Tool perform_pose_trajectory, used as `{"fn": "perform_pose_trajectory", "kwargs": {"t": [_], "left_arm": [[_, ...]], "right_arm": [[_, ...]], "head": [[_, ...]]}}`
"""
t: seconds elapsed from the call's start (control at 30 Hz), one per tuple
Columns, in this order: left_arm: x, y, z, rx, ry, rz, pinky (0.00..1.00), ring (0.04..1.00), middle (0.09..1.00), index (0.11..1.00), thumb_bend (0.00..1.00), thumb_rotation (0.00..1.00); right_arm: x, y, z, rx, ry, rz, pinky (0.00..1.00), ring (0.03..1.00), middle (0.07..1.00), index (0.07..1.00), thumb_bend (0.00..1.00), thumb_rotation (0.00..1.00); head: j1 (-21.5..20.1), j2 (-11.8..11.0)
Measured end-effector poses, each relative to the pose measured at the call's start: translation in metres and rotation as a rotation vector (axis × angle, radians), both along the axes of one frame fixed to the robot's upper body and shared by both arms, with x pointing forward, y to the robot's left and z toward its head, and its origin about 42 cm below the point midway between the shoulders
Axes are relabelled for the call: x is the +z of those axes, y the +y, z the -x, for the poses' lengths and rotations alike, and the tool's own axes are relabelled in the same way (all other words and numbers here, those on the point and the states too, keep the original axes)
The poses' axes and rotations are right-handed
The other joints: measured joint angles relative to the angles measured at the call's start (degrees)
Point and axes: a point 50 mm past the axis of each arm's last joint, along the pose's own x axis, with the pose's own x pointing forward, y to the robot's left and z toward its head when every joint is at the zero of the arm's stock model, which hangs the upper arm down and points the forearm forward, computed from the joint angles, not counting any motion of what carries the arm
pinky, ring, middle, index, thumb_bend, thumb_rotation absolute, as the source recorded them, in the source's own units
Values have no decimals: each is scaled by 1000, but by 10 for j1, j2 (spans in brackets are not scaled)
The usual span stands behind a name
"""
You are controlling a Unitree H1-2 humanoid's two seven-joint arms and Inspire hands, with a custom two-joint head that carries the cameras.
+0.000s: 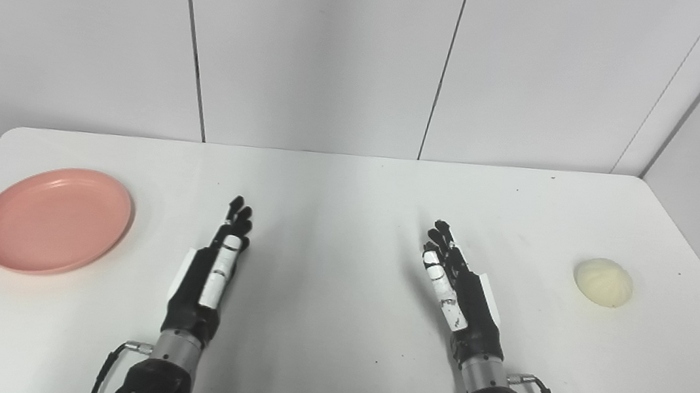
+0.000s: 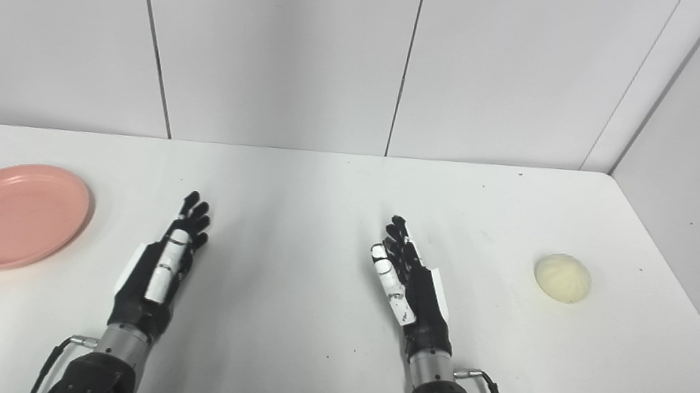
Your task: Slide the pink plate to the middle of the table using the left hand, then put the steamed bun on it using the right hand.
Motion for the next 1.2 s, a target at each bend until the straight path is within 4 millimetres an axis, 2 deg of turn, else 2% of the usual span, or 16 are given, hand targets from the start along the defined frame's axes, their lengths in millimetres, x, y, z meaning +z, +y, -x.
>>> {"fn": "perform_pose_trajectory", "kwargs": {"t": [0.2,0.27,0.63,0.8,1.2], "left_arm": [[0,2,-1,27,12,62,1000,1000,1000,1000,542,975],[0,2,-1,24,11,65,1000,1000,1000,1000,522,937],[6,3,1,17,-98,174,1000,1000,1000,1000,503,894],[7,4,2,48,-118,178,1000,1000,1000,1000,462,989],[5,1,3,61,-74,168,1000,1000,1000,1000,466,1000]], "right_arm": [[0,0,0,0,2,-2,920,919,937,950,539,871],[0,1,0,2,3,-3,922,922,939,956,537,882],[0,1,0,1,5,-4,910,912,932,950,548,864],[-1,0,0,-10,4,-7,907,901,928,944,560,863],[0,0,0,-12,-2,-21,898,892,924,944,566,861]], "head": [[-9,-2],[-8,-3],[-6,-1],[-3,0],[8,-3]]}}
